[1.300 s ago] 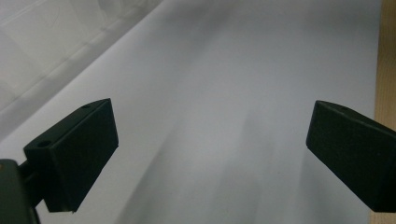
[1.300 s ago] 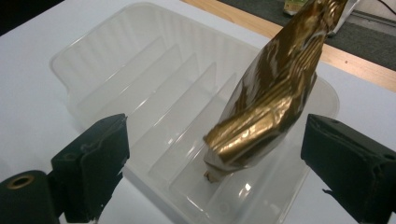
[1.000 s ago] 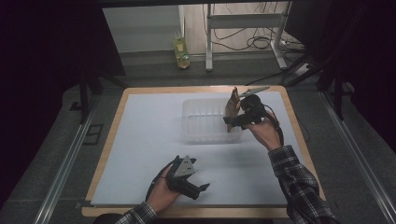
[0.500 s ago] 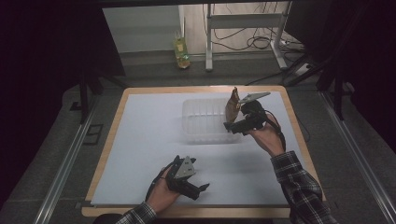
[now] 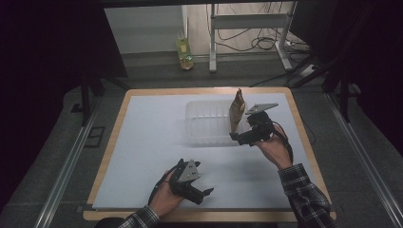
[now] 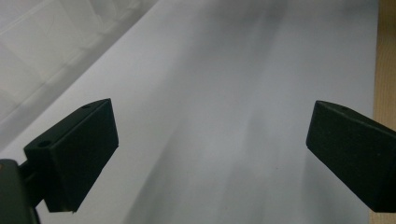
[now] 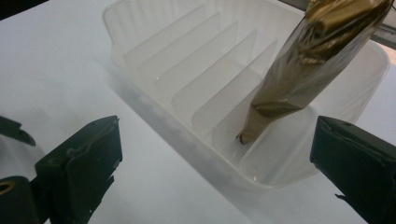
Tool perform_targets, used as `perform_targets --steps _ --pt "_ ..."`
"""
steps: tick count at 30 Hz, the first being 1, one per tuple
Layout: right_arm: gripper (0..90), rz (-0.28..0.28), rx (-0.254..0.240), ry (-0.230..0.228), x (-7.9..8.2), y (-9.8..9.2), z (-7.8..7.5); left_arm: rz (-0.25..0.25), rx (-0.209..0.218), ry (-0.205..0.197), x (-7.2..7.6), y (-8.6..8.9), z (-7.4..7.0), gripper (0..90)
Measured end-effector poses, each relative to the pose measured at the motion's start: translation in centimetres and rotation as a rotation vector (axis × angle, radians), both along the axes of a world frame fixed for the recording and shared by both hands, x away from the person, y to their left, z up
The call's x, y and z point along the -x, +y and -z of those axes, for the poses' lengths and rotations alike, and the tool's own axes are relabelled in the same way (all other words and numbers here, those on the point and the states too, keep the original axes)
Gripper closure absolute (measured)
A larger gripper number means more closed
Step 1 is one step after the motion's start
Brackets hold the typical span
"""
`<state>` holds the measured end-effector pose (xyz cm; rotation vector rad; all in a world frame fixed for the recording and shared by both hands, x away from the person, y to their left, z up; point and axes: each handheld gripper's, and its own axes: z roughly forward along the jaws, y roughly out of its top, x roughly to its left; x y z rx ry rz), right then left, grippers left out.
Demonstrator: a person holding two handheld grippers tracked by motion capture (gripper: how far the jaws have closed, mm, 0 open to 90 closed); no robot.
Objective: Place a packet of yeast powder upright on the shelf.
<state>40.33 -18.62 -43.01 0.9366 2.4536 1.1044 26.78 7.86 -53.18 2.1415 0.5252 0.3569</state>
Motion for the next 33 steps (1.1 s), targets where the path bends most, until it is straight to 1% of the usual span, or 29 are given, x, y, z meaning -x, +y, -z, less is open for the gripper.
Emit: perform_targets --steps 3,6,9,11,15,18,23,28,33 --pt "2.7 -0.010 -0.009 0.001 0.4 -0.2 0.3 -0.004 0.005 -0.001 0.0 0.0 0.0 2.2" --pt "2.8 -0.018 -0.022 -0.008 0.8 -0.5 0.6 -0.003 0.003 0.001 0.0 0.0 0.0 2.2" --pt "2.6 -0.019 -0.008 -0.001 0.9 -0.6 0.9 -0.003 0.003 0.000 0.0 0.0 0.0 2.2" --pt "2.5 -0.020 -0.012 0.004 1.0 -0.8 1.1 -0.002 -0.001 -0.003 0.0 0.0 0.0 2.2" --pt "2.5 -0.022 -0.005 0.014 1.3 -1.1 1.5 -0.007 0.003 -0.003 0.0 0.2 -0.1 2.2" --pt "2.6 -0.024 -0.010 0.012 1.4 -1.5 1.6 -0.008 -0.002 -0.003 -0.2 0.5 -0.2 2.2" --pt "2.6 -0.016 -0.014 0.017 1.6 -2.1 1.7 -0.014 0.006 0.000 -0.3 0.6 -0.2 2.2" --pt "2.7 -0.022 -0.032 0.026 1.8 -2.2 2.1 -0.016 0.008 0.002 -0.3 0.7 -0.2 2.0" --pt "2.5 -0.023 -0.047 0.046 2.0 -2.4 2.4 -0.017 0.016 0.002 -0.3 0.9 -0.3 1.5"
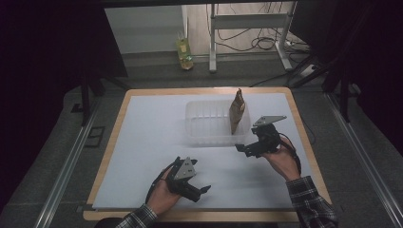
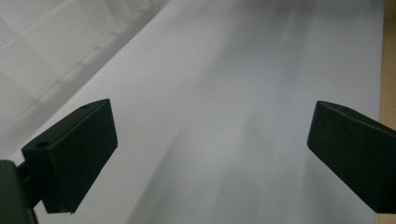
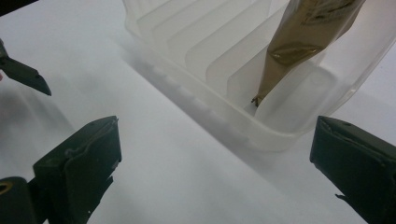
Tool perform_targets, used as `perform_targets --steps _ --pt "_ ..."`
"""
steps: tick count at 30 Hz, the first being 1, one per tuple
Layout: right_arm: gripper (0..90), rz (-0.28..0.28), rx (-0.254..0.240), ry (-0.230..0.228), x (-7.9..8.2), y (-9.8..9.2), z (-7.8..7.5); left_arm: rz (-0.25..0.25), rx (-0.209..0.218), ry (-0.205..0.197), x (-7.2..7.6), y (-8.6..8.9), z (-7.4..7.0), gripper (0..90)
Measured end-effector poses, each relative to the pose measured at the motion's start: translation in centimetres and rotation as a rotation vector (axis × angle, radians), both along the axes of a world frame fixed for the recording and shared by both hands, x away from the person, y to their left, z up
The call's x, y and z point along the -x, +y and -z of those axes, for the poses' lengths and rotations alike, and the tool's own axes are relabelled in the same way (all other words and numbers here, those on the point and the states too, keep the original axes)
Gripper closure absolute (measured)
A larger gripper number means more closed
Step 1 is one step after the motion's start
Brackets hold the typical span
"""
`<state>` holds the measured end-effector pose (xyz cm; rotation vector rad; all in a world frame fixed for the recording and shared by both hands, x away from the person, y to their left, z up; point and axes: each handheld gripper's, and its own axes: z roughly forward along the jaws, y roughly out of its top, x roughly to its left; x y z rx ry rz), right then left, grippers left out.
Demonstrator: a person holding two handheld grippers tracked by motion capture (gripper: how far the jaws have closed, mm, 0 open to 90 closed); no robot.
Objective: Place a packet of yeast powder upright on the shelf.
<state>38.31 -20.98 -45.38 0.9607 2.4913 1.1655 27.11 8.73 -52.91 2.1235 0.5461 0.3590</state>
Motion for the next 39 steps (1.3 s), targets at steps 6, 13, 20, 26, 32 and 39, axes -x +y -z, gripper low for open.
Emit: perform_targets --steps 6,13,20,26,32,39 --pt "2.4 -0.013 -0.001 0.008 0.5 -0.1 0.1 0.000 -0.004 -0.004 0.0 0.0 0.1 1.3" --pt "2.4 -0.033 0.003 0.005 1.4 0.1 0.3 -0.005 -0.005 -0.009 -0.1 0.1 0.0 1.3" --pt "2.4 -0.053 0.018 0.007 2.2 0.2 0.9 -0.007 -0.008 -0.012 -0.1 0.1 0.0 1.3" --pt "2.4 -0.064 0.026 0.006 2.7 0.1 1.3 -0.008 -0.010 -0.014 -0.1 0.2 0.0 1.3" --pt "2.4 -0.072 0.039 0.012 3.0 0.0 1.6 -0.015 -0.014 -0.014 -0.1 0.3 0.0 1.3" --pt "2.4 -0.073 0.032 0.004 3.6 -0.6 1.6 -0.008 -0.018 -0.015 -0.1 0.2 0.1 1.4"
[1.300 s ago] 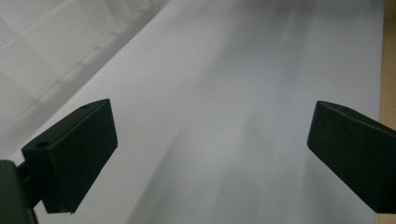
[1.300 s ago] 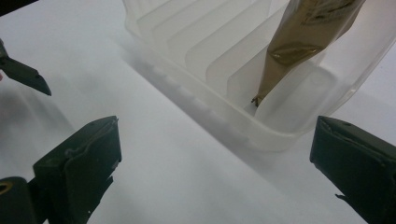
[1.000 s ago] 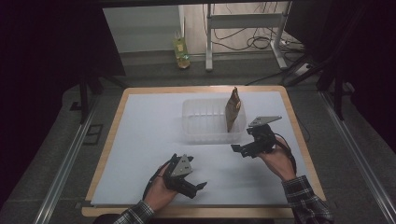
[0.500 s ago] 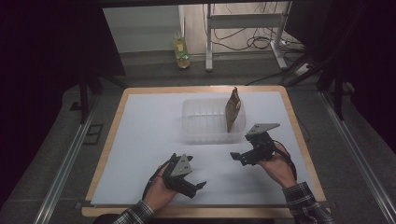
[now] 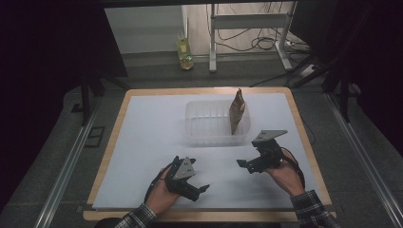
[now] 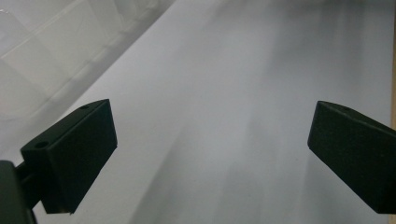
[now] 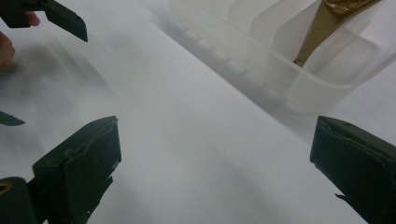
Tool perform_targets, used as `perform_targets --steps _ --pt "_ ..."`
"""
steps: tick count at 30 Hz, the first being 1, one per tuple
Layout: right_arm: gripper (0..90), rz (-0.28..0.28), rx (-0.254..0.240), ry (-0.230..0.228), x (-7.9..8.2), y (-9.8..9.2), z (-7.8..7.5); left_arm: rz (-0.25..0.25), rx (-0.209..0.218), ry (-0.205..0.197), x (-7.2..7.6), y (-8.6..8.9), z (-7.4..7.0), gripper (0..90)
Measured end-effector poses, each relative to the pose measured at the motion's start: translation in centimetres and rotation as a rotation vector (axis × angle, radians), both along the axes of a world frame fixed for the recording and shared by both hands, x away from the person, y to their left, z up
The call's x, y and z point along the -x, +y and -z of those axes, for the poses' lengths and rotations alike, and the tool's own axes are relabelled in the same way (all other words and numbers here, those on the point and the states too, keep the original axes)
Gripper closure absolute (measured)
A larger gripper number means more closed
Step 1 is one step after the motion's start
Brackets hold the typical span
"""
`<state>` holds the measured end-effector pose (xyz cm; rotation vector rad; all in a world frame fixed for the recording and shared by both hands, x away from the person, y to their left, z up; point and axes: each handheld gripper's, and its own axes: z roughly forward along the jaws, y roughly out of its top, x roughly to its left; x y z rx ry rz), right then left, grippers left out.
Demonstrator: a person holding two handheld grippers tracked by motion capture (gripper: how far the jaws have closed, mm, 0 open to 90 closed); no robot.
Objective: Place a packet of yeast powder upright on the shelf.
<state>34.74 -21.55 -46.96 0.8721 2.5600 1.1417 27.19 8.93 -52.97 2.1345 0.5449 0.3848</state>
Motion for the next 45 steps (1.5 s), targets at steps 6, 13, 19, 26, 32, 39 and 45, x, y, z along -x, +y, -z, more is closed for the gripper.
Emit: perform_targets --steps 6,13,19,26,32,39,45 --pt "2.3 0.006 -0.002 0.001 0.6 -0.7 0.1 0.010 -0.002 -0.007 0.1 -0.1 0.0 1.5" --pt "2.3 0.015 -0.007 0.002 1.3 -1.8 0.5 0.012 -0.008 -0.011 0.1 -0.1 0.0 1.5" --pt "2.3 0.024 -0.015 -0.005 1.9 -2.7 0.8 0.015 -0.006 -0.010 0.1 -0.2 0.0 1.5" --pt "2.3 0.044 -0.022 -0.004 2.4 -3.7 1.0 0.021 -0.014 -0.014 0.2 -0.3 0.1 1.5" --pt "2.3 0.067 -0.026 -0.001 2.7 -4.6 1.3 0.019 -0.012 -0.012 0.2 -0.3 0.1 1.5" --pt "2.3 0.090 -0.018 -0.013 3.1 -5.8 1.7 0.019 -0.017 -0.012 0.2 -0.3 0.1 1.4" --pt "2.3 0.117 -0.007 -0.011 3.5 -6.7 2.0 0.018 -0.020 -0.011 0.2 -0.3 0.1 1.4"
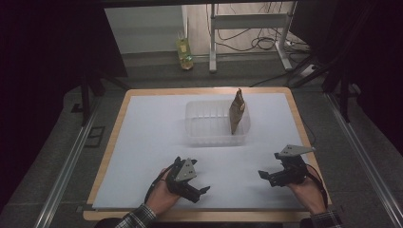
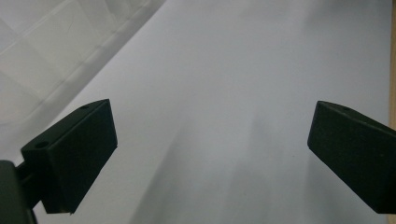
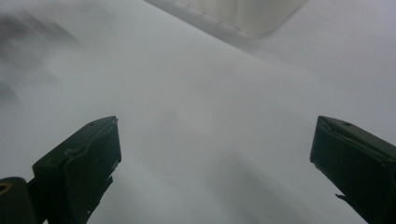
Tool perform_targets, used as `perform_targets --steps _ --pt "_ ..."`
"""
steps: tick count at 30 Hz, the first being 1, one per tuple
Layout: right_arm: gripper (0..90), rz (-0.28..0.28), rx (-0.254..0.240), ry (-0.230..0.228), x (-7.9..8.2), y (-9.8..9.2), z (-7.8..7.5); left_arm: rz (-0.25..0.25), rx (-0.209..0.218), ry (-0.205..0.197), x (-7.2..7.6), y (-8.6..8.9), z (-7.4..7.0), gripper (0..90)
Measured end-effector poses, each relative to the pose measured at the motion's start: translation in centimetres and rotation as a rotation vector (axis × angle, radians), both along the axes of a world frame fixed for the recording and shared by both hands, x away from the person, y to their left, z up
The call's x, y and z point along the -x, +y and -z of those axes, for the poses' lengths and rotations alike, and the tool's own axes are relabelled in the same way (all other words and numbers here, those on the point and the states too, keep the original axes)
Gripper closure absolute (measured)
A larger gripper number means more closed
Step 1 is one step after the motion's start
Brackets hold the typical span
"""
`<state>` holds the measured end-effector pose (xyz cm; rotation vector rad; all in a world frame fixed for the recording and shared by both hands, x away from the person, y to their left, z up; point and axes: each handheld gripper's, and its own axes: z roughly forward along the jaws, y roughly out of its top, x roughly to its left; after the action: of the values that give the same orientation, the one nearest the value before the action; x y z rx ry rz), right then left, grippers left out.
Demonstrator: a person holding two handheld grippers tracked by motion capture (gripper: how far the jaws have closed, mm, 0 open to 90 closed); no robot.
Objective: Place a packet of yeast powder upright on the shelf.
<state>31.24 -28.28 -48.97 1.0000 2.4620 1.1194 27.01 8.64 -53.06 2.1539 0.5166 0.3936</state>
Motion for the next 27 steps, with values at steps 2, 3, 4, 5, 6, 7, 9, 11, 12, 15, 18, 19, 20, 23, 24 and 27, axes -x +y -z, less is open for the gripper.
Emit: perform_targets --steps 2,3,4,5,6,7,9,11,12,15,18,19,20,23,24,27 --pt "2.4 0.003 0.003 0.000 0.1 -0.3 0.1 -0.001 -0.001 0.000 0.0 0.0 0.0 1.4" --pt "2.3 0.007 0.003 0.001 0.2 -0.5 0.2 -0.001 -0.001 0.001 0.0 0.0 0.0 1.4" --pt "2.3 0.012 0.003 0.005 0.2 -0.7 0.3 -0.001 -0.001 0.001 0.0 0.0 0.0 1.4" --pt "2.3 0.014 0.005 0.003 0.3 -0.9 0.3 -0.001 -0.003 0.001 0.0 0.0 0.0 1.4" --pt "2.3 0.017 0.008 0.006 0.3 -1.0 0.4 -0.002 -0.002 0.001 0.0 0.0 0.0 1.4" --pt "2.3 0.020 0.009 0.008 0.4 -1.2 0.5 -0.001 -0.003 0.002 0.0 0.0 0.0 1.4" --pt "2.3 0.025 0.014 0.013 0.5 -1.5 0.7 -0.001 -0.004 0.002 0.0 0.0 0.0 1.4" --pt "2.3 0.032 0.026 0.015 0.6 -1.9 0.9 -0.001 -0.005 0.003 0.0 0.0 0.1 1.4" --pt "2.3 0.033 0.031 0.017 0.6 -2.0 1.0 -0.001 -0.006 0.003 0.0 0.0 0.1 1.4" --pt "2.3 0.044 0.037 0.033 0.8 -2.7 1.4 -0.001 -0.008 0.005 -0.1 0.0 0.1 1.4" --pt "2.2 0.055 0.050 0.046 0.9 -3.3 1.7 -0.002 -0.010 0.007 -0.1 -0.1 0.1 1.4" --pt "2.3 0.057 0.056 0.048 1.0 -3.5 1.9 -0.001 -0.011 0.008 -0.1 -0.1 0.1 1.4" --pt "2.2 0.056 0.062 0.051 1.0 -3.6 2.0 -0.002 -0.014 0.009 -0.1 -0.1 0.2 1.4" --pt "2.2 0.059 0.064 0.062 1.0 -3.9 2.2 -0.002 -0.018 0.014 -0.1 -0.1 0.2 1.4" --pt "2.1 0.062 0.063 0.066 1.0 -4.0 2.3 -0.003 -0.019 0.014 -0.1 -0.1 0.2 1.4" --pt "2.1 0.059 0.069 0.068 1.0 -4.0 2.4 -0.003 -0.019 0.015 -0.2 -0.1 0.2 1.4"
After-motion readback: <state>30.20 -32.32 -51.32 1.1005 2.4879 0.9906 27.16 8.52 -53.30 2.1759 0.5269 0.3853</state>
